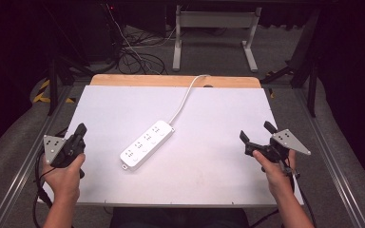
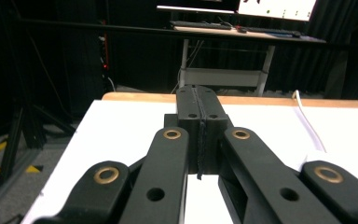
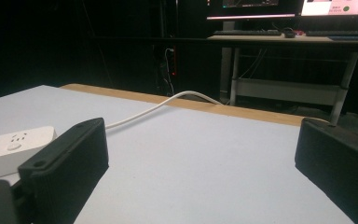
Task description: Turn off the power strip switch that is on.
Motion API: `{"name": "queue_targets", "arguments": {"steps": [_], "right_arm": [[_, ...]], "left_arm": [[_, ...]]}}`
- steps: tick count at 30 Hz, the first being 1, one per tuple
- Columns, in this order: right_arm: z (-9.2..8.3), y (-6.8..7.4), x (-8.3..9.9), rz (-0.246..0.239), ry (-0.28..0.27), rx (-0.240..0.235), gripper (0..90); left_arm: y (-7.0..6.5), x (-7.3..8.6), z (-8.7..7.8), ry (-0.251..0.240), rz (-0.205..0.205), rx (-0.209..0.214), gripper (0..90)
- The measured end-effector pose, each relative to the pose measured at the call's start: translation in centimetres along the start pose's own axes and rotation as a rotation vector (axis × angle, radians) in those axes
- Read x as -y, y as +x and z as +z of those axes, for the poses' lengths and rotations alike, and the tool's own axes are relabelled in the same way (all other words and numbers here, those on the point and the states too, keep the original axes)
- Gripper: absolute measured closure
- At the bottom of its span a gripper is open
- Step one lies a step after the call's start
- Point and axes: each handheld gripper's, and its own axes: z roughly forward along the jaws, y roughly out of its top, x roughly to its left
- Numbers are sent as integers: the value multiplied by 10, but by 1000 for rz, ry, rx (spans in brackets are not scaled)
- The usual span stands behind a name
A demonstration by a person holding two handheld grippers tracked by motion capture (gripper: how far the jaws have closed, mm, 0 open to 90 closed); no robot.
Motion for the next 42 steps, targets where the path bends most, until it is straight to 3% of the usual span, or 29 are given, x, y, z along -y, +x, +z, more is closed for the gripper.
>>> {"name": "queue_targets", "arguments": {"steps": [6, 10, 14, 20, 27, 28, 31, 32, 33, 36, 42], "right_arm": [[0, 1, 0, -8, 0, -6, 31], [1, 0, 0, -5, 1, -8, 31], [4, 0, 1, -5, 6, -15, 35], [4, 0, 0, -9, 2, -17, 35], [4, -1, -1, -3, 2, -15, 35], [4, -1, -1, -3, 2, -15, 35], [4, -1, -1, -3, 3, -15, 35], [4, -1, -1, -3, 3, -15, 35], [4, -1, -1, -3, 2, -15, 36], [4, -1, -1, -3, 3, -14, 35], [4, -2, -1, -2, 2, -14, 35]], "left_arm": [[-4, -14, 2, -25, 52, 20, 900], [-6, -23, 7, -15, 79, 48, 900], [-9, -34, 18, 67, 96, 126, 900], [-16, -45, 32, 126, 154, 183, 900], [-44, -60, 54, 202, 244, 287, 900], [-52, -60, 62, 241, 280, 314, 900], [-68, -58, 74, 304, 317, 362, 900], [-68, -58, 74, 304, 317, 362, 900], [-79, -55, 82, 341, 343, 392, 900], [-94, -50, 93, 393, 393, 422, 900], [-116, -43, 109, 461, 437, 459, 900]]}}
